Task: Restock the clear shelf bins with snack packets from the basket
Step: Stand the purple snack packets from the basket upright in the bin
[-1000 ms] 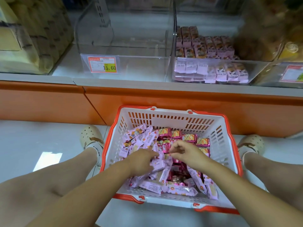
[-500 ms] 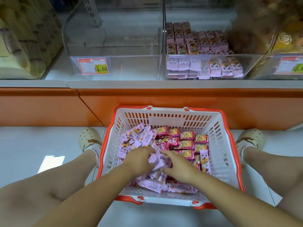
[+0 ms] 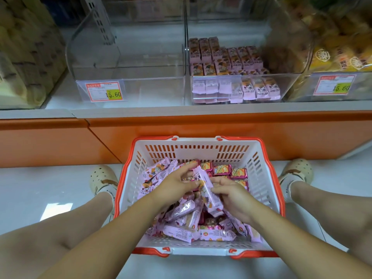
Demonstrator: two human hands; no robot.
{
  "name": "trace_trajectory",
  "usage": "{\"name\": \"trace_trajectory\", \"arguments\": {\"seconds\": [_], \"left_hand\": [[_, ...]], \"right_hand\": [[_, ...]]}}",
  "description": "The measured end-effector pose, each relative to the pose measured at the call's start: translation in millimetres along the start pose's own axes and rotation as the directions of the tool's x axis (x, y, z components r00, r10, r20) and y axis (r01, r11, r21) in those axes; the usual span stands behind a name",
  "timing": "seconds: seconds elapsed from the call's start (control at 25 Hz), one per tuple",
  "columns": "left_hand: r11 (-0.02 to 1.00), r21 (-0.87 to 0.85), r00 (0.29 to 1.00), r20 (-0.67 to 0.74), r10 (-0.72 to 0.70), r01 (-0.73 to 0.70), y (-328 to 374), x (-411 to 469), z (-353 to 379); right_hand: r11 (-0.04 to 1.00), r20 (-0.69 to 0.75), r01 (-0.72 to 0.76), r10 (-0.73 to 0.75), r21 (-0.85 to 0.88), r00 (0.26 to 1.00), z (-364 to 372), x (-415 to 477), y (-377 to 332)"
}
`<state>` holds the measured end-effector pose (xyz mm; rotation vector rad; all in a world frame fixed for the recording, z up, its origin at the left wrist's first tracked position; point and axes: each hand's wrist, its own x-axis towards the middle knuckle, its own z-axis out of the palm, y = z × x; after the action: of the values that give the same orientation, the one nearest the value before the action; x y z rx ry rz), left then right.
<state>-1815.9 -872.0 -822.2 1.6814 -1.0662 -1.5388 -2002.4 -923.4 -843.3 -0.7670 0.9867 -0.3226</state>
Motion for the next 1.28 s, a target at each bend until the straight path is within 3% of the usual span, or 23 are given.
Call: {"name": "trace_trajectory", "arguments": {"seconds": [0.16,0.32,0.48,0.56,0.72,0.84,1.08,1.2,1.28], "left_hand": [[0.999,-0.018,0.999,-0.022,0.034,-0.034,6.1,4.4,2.9],[0.997,-0.082,1.0,-0.019,0.015,-0.016,11.6,5.1,5.0],[0.999,-0.023,0.998,-0.056,0.03,-0.032,10.3,8.2,2.5],[0.998,0.06,0.999,-0.035,0.037,-0.035,10.1,8.4,-3.8],[0.956,0.29,0.987,0.16,-0.004,-0.044,11.0,8.8,-6.0],[0.962,0.269,0.984,0.179,-0.004,-0.044,7.6,9.6,2.0],[0.975,0.215,0.994,0.1,0.031,-0.052,22.7,3.6,14.2],[0.913,0.393,0.99,0.122,0.067,-0.111,50.1,-2.3,7.2],[0.763,0.619,0.98,0.073,0.183,-0.188,82.8,-5.0,-4.1]], "right_hand": [[0.975,0.135,-0.08,0.052,0.206,0.99,-8.4,-10.0,-4.3],[0.976,0.11,-0.076,0.054,0.204,0.992,-11.1,-10.2,-4.8],[0.975,0.037,-0.026,0.018,0.221,0.999,-12.0,-10.5,-11.1],[0.983,-0.057,0.057,-0.048,0.175,0.997,-16.0,-9.7,-19.4],[0.981,-0.228,0.184,-0.195,-0.069,0.954,-13.9,-11.9,-28.8],[0.963,-0.265,0.215,-0.252,-0.162,0.931,-5.5,-10.7,-20.8],[0.952,-0.21,0.267,-0.295,-0.152,0.932,6.3,-17.3,-26.4],[0.942,-0.17,0.31,-0.33,-0.13,0.929,8.5,-27.8,-43.4],[0.92,-0.164,0.366,-0.386,-0.143,0.908,11.3,-39.1,-66.9]]}}
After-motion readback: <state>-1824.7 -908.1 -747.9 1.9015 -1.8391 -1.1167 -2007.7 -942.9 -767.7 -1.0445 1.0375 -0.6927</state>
